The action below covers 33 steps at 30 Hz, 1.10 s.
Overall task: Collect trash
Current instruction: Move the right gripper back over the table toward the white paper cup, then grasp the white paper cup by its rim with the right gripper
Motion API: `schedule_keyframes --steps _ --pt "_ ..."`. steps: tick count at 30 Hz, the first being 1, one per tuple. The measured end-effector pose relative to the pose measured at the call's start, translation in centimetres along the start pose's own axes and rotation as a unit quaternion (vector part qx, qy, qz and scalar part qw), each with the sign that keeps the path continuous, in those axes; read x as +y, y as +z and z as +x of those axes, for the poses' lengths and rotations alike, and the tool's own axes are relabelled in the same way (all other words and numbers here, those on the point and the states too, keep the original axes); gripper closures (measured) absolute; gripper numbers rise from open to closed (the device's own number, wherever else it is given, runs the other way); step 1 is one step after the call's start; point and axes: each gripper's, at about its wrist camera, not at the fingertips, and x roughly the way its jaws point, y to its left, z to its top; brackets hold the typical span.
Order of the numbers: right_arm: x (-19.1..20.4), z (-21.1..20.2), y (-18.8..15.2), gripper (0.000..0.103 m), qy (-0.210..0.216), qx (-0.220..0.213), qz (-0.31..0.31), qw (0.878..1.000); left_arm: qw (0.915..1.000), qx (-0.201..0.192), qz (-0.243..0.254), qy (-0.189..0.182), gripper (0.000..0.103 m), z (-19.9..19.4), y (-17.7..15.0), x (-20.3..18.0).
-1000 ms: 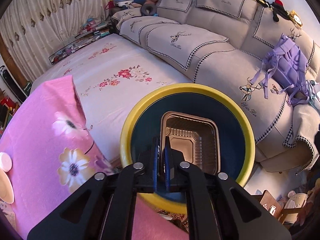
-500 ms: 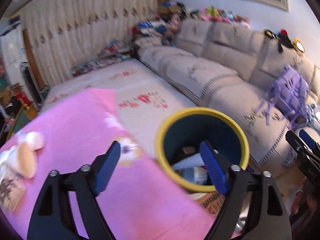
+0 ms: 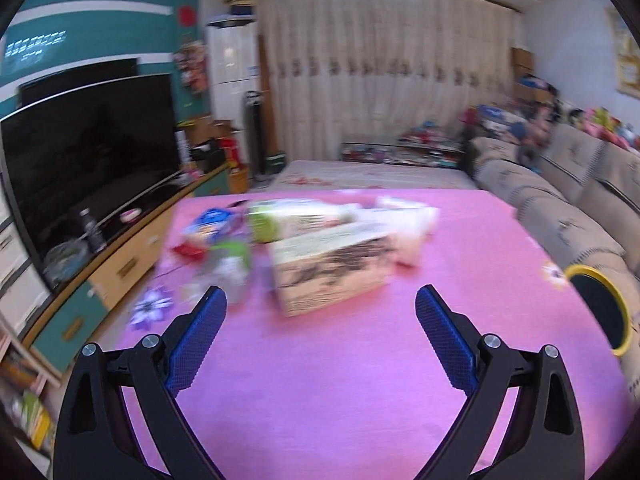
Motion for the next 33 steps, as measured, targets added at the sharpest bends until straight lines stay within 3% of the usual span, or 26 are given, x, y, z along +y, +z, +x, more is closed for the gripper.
schedule_keyframes --steps 7,11,17,23,29,33 --pt "7.3 0.4 0.4 0.009 0.071 0.016 -0.045 0.996 0.9975 -0.010 -0.034 0.061 0.009 0.8 -2.2 7.2" --pt "11.5 0.8 0.7 0.008 0.133 0.036 -0.067 0.988 0.9972 0.004 -0.047 0.058 0.009 1.6 -3.2 9.4" --pt "19.0 2.1 0.9 0.008 0.227 0.068 -0.113 0.965 0.9965 0.003 -0.064 0.054 0.009 1.3 -3.8 11.4" --pt "25.5 6.2 1.7 0.009 0.254 0.113 -0.147 0.949 0.9946 0.010 -0.096 0.038 0.009 1.4 -4.1 12.7" --pt "28.1 11.8 2.9 0.039 0.267 0.175 -0.108 0.941 0.9955 0.003 -0.088 0.034 0.009 1.1 -4.2 12.4" --pt "29.2 13.9 3.3 0.047 0.261 0.191 -0.102 0.941 0.9964 0.001 -0.079 0.031 0.008 1.2 -4.2 11.9"
